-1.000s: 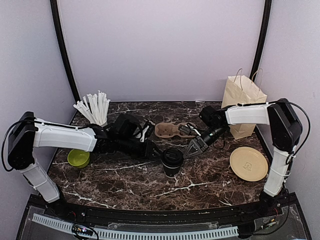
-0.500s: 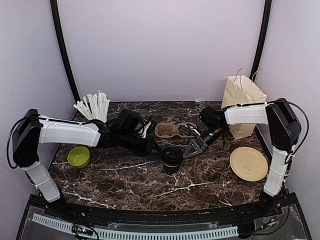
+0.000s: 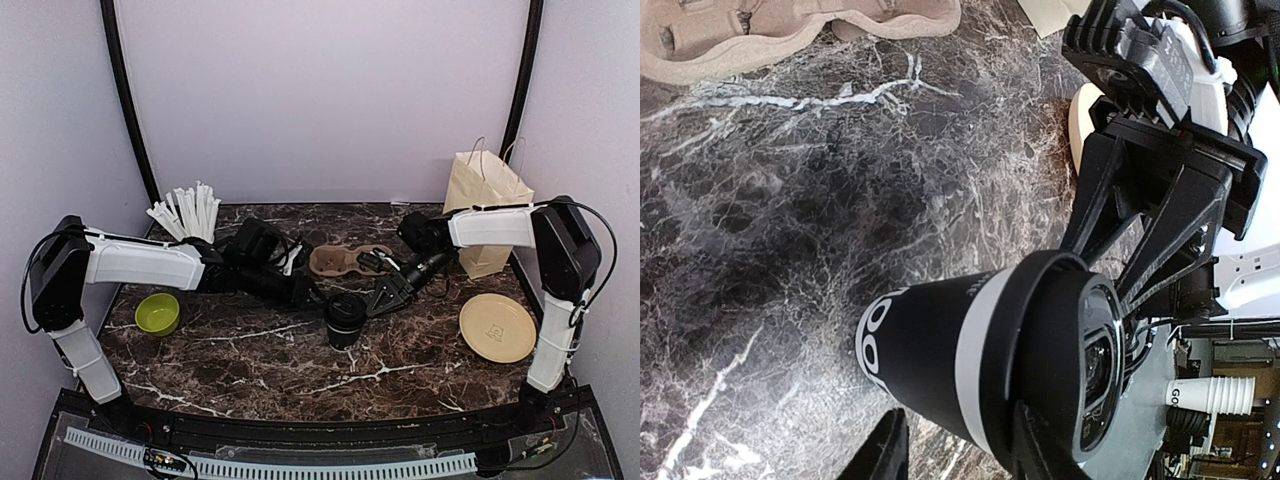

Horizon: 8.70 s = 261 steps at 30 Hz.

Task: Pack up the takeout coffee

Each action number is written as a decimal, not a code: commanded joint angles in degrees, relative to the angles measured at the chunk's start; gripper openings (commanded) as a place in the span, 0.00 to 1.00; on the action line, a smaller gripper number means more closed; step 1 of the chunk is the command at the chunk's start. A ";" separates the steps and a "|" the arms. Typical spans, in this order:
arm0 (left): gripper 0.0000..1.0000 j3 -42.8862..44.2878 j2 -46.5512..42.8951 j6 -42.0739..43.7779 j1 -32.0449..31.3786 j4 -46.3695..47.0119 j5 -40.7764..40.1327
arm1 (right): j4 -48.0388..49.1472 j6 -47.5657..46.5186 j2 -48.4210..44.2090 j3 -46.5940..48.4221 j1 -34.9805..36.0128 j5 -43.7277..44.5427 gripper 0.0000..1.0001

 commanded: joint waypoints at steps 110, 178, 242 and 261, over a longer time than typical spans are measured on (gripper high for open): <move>0.58 -0.84 -8.03 -2.17 -0.78 -0.79 -0.85 | 4.28 -8.42 -13.36 -9.19 -4.56 5.89 0.41; 0.73 0.98 -2.41 2.11 -10.41 1.61 -2.70 | -1.07 -9.26 4.50 9.85 -0.33 -0.09 0.45; 0.74 8.79 -5.67 10.08 -4.69 -5.81 -9.53 | 0.07 -12.80 -14.35 -6.79 -1.07 9.38 0.55; 0.67 5.97 3.60 8.77 -3.69 5.33 0.07 | -1.70 -13.74 -8.05 -3.56 1.87 6.09 0.58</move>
